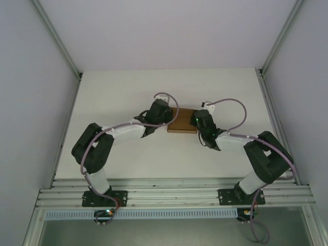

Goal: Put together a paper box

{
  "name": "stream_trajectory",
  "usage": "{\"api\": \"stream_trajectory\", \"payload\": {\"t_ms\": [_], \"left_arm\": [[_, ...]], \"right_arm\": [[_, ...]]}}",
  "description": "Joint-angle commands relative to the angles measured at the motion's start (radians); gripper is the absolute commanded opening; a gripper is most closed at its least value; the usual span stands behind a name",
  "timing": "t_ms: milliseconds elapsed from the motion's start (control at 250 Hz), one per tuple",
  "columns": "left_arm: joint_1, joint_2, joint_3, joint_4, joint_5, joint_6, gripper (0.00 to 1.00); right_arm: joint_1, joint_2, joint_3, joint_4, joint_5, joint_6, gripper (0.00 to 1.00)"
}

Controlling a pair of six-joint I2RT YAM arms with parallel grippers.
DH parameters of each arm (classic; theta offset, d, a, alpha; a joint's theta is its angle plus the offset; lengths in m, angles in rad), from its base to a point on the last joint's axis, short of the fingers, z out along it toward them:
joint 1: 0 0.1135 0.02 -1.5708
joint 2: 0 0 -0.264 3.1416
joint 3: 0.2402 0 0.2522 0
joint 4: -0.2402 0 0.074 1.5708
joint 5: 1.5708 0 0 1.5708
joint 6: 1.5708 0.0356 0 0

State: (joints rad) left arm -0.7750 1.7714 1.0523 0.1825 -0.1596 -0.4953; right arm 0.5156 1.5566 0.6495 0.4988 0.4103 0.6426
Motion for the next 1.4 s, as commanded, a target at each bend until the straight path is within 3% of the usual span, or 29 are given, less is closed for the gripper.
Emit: {"api": "stream_trajectory", "payload": {"t_ms": [0,180,347,423,539,615,695,803,951,1098,1186,1270,1398], "left_arm": [[-0.022,-0.001,-0.091,0.026,0.073,0.001,0.09],[-0.042,-0.02,-0.148,0.049,0.074,0.014,0.09],[-0.074,-0.076,-0.158,0.011,0.015,0.042,0.2],[-0.091,-0.106,-0.154,-0.008,-0.005,0.053,0.36],[-0.11,-0.145,-0.134,-0.062,0.006,0.074,0.49],[-0.117,-0.177,-0.126,-0.102,0.028,0.079,0.72],[-0.121,-0.223,-0.132,-0.141,0.014,0.062,0.88],[-0.124,-0.304,-0.156,-0.191,-0.031,0.033,1.0],[-0.126,-0.394,-0.179,-0.245,0.0,0.034,1.0],[-0.113,-0.452,-0.161,-0.309,-0.055,0.048,1.0],[-0.064,-0.47,-0.137,-0.333,-0.033,0.065,1.0],[0.012,-0.467,-0.091,-0.361,0.065,0.08,1.0],[0.102,-0.43,0.008,-0.434,0.184,0.135,1.0]], "right_arm": [[0.008,-0.013,-0.06,-0.026,-0.048,-0.043,0.16],[0.019,-0.012,-0.119,-0.014,-0.071,-0.048,0.15],[0.035,-0.022,-0.147,-0.013,-0.035,-0.041,0.14],[0.047,-0.023,-0.162,-0.012,-0.006,-0.043,0.15],[0.059,-0.026,-0.17,-0.038,0.029,-0.033,0.15],[0.062,-0.031,-0.173,-0.039,0.033,-0.034,0.15],[0.068,-0.036,-0.177,-0.044,0.042,-0.029,0.15],[0.071,-0.032,-0.178,-0.042,0.045,-0.025,0.14],[0.073,-0.035,-0.171,-0.047,0.046,-0.027,0.17],[0.073,-0.103,-0.134,-0.11,0.032,-0.04,0.24],[0.072,-0.148,-0.11,-0.144,0.008,-0.057,0.44],[0.071,-0.197,-0.078,-0.189,-0.032,-0.077,0.59],[0.07,-0.262,-0.031,-0.287,-0.064,-0.104,0.72]]}}
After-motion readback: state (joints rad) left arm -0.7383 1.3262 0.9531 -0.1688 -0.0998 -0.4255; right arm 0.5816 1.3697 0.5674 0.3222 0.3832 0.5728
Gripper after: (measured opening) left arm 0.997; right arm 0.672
